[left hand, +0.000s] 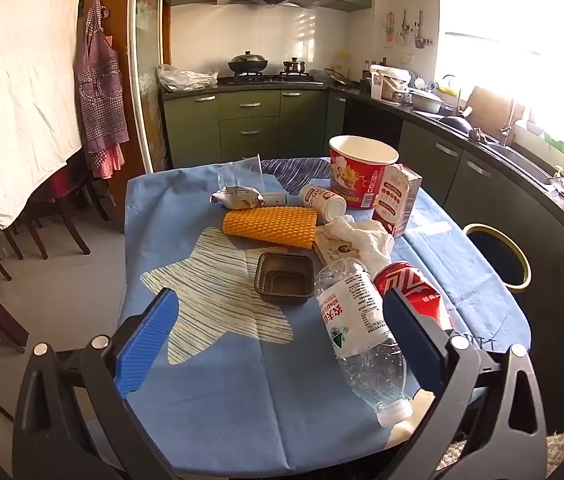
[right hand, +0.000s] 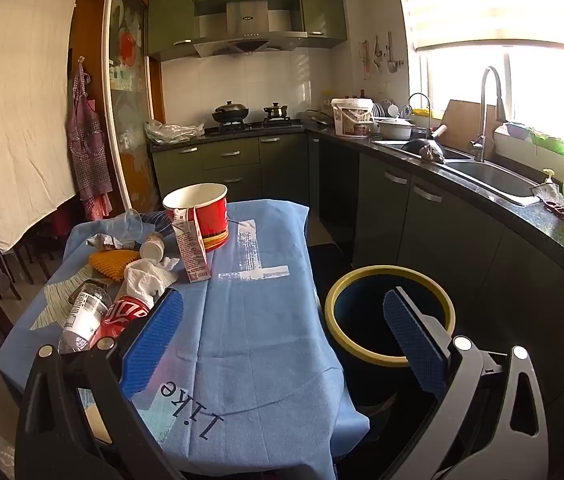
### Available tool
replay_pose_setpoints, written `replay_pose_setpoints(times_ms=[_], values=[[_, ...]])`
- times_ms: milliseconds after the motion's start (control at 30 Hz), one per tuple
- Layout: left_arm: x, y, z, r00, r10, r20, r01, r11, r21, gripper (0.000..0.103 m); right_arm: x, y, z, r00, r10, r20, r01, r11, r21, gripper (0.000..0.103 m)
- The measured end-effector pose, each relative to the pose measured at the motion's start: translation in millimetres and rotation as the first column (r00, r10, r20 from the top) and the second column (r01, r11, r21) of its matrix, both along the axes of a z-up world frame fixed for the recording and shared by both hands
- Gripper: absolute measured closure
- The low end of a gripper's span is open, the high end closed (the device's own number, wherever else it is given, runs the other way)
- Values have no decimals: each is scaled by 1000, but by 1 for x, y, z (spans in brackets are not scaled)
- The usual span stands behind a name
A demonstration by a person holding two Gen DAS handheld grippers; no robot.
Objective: Collect trash
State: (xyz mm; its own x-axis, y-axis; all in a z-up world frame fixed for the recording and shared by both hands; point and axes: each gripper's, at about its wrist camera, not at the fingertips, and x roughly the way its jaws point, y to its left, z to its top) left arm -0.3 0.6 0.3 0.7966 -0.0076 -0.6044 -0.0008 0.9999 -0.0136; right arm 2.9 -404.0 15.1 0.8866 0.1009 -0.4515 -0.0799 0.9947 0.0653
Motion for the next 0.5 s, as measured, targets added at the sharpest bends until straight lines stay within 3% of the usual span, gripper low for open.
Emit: replay_pose_setpoints(times_ms=[500], values=[[-1, -2, -1, 1000, -10, -8, 10, 1000, 11, 6, 1, -1, 0, 1000, 3, -10, -3, 1000, 8, 4]])
